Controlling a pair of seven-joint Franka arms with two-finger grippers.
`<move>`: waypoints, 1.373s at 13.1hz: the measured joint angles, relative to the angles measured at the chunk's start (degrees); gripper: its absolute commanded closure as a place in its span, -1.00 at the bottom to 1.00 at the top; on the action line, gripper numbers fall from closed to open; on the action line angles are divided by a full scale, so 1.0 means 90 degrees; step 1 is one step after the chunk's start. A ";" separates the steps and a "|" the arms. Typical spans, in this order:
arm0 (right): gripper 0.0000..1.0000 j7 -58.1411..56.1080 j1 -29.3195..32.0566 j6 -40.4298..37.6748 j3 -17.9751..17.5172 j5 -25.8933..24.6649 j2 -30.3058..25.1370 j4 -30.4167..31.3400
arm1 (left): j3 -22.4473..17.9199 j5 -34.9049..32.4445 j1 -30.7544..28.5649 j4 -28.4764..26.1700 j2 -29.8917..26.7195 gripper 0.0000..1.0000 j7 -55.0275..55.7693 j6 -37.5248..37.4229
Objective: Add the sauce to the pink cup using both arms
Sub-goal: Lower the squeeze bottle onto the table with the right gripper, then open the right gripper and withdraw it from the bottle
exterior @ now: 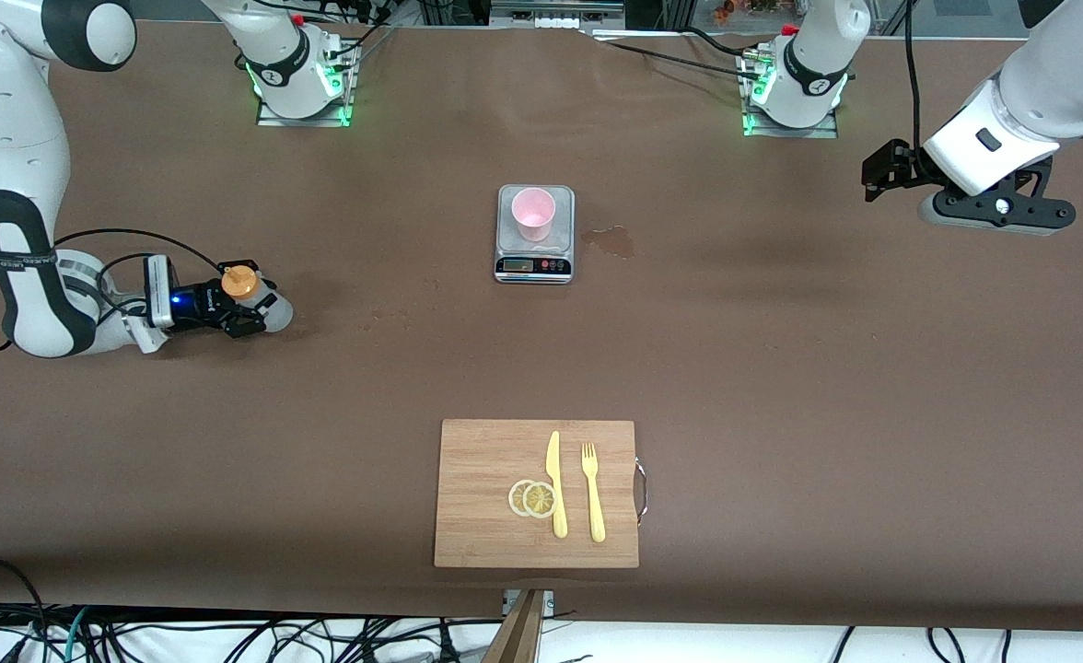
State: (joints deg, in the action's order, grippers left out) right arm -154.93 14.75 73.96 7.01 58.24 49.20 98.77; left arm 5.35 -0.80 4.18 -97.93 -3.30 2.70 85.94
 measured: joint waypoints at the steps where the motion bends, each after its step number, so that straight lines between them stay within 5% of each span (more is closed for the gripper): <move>1: -1.00 0.0000 0.0042 -0.0012 -0.0026 0.0000 0.0006 -0.0003 | 0.0000 0.0000 0.0000 0.0000 0.0000 -1.00 0.0000 0.0000; 7: -1.00 0.0043 0.0304 -0.0275 -0.0043 -0.0122 0.0007 -0.0414 | 0.0000 0.0000 0.0000 0.0002 0.0001 -1.00 0.0000 0.0000; 14: -1.00 0.0321 0.0665 -0.0226 -0.0015 -0.1348 -0.0149 -0.1661 | 0.0002 0.0000 0.0000 0.0005 0.0002 -1.00 0.0000 0.0000; 18: -1.00 0.0676 0.0664 0.0184 -0.0016 -0.2150 -0.0913 -0.1849 | 0.0003 0.0000 0.0000 0.0007 0.0002 -1.00 0.0000 0.0000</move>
State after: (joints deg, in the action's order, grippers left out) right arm -148.84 20.72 75.61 6.87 38.89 40.99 82.13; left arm 5.37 -0.80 4.18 -97.87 -3.27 2.70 85.94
